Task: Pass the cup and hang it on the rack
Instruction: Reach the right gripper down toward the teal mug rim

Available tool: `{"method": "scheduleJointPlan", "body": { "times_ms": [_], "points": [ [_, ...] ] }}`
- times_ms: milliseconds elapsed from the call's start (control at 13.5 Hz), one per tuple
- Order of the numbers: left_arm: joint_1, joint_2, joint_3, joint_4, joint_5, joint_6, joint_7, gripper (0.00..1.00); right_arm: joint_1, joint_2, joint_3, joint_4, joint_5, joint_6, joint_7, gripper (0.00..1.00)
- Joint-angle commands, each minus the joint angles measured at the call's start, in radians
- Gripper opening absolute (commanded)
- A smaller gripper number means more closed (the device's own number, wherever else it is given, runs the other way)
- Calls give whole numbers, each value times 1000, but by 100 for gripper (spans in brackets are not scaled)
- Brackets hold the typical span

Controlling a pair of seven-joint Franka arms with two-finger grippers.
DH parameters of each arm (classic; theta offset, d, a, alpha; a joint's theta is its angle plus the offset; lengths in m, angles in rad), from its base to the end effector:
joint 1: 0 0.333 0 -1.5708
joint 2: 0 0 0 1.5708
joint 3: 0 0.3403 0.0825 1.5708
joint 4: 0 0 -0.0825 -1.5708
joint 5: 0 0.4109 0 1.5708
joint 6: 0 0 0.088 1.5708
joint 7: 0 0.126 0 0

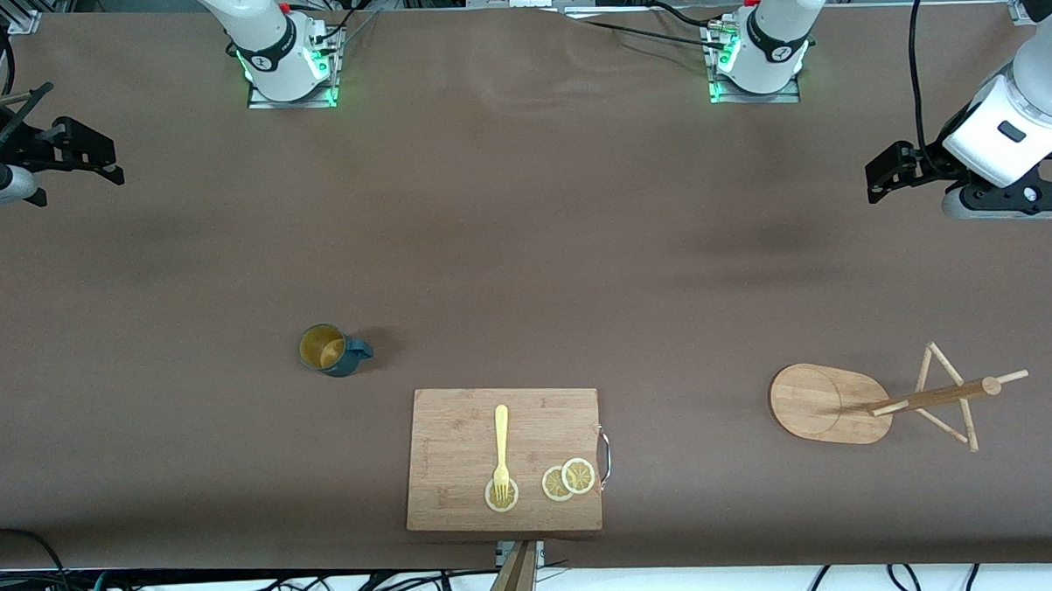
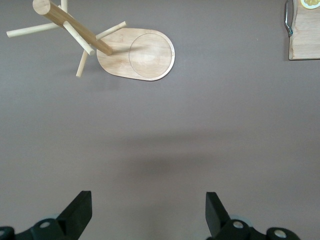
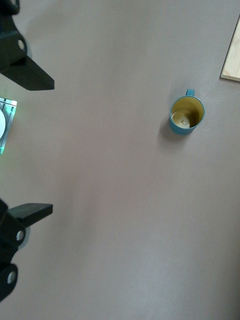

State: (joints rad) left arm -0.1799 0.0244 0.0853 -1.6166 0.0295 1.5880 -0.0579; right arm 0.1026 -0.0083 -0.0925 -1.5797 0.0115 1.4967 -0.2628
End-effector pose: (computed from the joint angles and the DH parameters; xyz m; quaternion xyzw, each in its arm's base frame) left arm 0.5853 -0.0524 0.5943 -0.9993 0.0190 0.0252 0.0177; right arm 0.5689 0.0070 0.6240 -0.9900 -0.1362 0.0363 0.0108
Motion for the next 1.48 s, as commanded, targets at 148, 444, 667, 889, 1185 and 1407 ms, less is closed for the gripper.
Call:
{"method": "scheduleJointPlan", "body": {
  "times_ms": [148,444,667,889,1185,1407],
  "points": [
    [-9,14,1,31,-16,-23,-8,100,-15,-9,10,17,22,-49,20,100],
    [-7,14,1,32,-13,-23,3,100,-12,-4,10,15,21,-44,19,100],
    [-7,14,1,32,-14,-23,3,100,-12,-4,10,10,21,-42,20,100],
    [-7,14,1,32,-14,-23,4,100,-11,2,11,-46,21,25,23,100],
    [-6,14,1,32,-14,-23,6,100,-6,30,13,-100,22,111,46,100],
    [-6,14,2,32,-14,-23,6,100,29,134,14,-146,24,248,62,100]
  ]
}}
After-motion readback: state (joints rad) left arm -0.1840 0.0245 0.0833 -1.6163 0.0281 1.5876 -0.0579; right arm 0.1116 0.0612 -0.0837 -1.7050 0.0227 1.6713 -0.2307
